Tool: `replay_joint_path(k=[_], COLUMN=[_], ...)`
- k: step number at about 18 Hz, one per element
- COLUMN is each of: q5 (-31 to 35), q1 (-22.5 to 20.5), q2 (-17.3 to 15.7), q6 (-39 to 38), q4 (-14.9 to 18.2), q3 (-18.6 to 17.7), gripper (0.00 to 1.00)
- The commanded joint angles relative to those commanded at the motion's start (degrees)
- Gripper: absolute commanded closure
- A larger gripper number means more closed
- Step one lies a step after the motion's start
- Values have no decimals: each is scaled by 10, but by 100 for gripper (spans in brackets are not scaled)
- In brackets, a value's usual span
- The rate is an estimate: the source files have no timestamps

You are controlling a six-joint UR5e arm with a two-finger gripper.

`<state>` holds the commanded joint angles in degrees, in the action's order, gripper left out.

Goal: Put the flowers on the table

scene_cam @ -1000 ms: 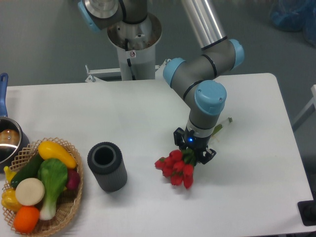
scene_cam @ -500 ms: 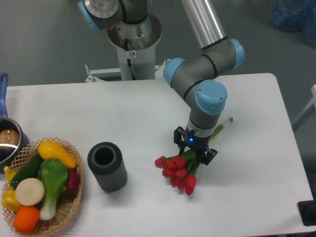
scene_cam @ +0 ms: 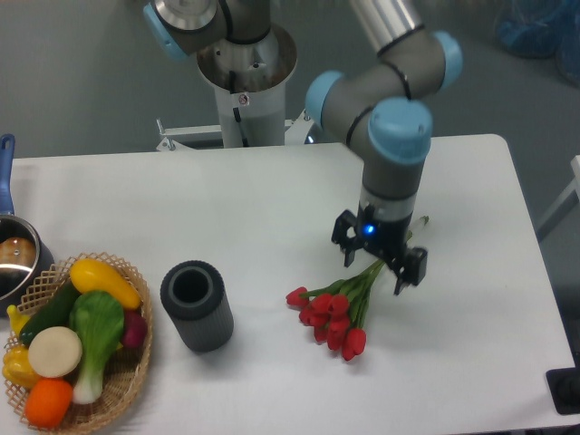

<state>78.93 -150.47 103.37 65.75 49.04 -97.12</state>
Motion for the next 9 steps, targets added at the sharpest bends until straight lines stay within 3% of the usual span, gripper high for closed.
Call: replay_joint_path(k=[4,7,9], q5=[17,30,46], q1=[5,1,-3], q2=[-64,-108,-140], q6=[-1,20,78], q4=[16,81,129], q3=[-3,-2,-3], gripper=[0,0,0])
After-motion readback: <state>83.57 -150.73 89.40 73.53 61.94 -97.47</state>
